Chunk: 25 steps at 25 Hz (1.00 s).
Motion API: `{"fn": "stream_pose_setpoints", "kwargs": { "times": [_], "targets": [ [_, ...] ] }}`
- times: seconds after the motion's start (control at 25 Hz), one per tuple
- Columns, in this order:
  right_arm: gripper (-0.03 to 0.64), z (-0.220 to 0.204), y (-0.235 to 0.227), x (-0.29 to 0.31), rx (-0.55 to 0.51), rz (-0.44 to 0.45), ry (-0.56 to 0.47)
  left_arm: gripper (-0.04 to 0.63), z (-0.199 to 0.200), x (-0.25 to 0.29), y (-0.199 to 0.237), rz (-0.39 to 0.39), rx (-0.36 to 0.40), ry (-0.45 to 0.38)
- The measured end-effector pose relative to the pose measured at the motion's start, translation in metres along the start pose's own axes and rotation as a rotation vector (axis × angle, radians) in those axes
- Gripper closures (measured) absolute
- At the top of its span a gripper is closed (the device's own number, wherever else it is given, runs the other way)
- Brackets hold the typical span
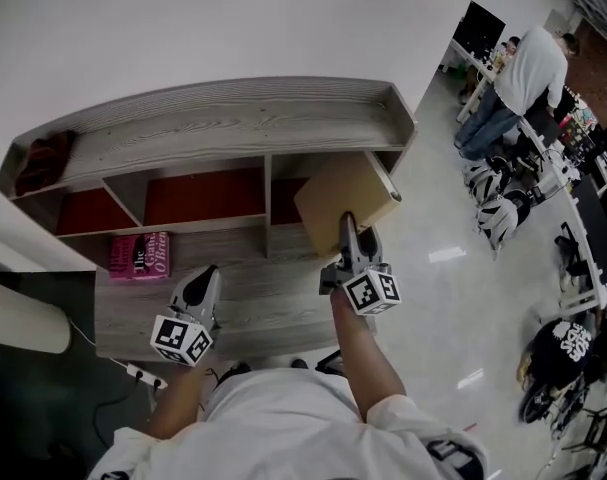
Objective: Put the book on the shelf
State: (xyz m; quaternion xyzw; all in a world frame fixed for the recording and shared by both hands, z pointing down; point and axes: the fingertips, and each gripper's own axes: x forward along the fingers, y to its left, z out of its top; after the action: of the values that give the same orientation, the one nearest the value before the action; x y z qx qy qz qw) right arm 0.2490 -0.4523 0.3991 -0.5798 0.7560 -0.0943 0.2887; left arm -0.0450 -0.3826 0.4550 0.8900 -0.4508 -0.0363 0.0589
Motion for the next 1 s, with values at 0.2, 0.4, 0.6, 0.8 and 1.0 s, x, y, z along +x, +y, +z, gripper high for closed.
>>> {"fn": "stream_pose_setpoints", "kwargs": {
  "times": [0.2,0.4,0.6,0.8,1.0],
  "targets": [
    [0.414,-0.005,-0.014,0.024,0.002,-0.006,0.007,0.583,0.0,-0.006,0.002,0.043,-0.002,-0.003],
    [0.416,-0.008,-0.024,0.044,-0.026,-0.018,0.009,0.583,0.006,-0.012,0.008,0.079,0.008,-0.017],
    [0.414,-0.009,-0.027,0.053,-0.062,-0.035,0.006,0.583,0.005,-0.017,0.012,0.108,0.004,-0.017],
    [0.414,-0.014,-0.032,0.054,-0.122,-0.044,0.017,0.583,0.005,-0.02,0.012,0.116,0.006,-0.019],
    [0.414,-0.021,-0.039,0.052,-0.115,-0.068,0.031,0.583,0.004,-0.022,0.007,0.114,0.007,-0.018]
  ]
}}
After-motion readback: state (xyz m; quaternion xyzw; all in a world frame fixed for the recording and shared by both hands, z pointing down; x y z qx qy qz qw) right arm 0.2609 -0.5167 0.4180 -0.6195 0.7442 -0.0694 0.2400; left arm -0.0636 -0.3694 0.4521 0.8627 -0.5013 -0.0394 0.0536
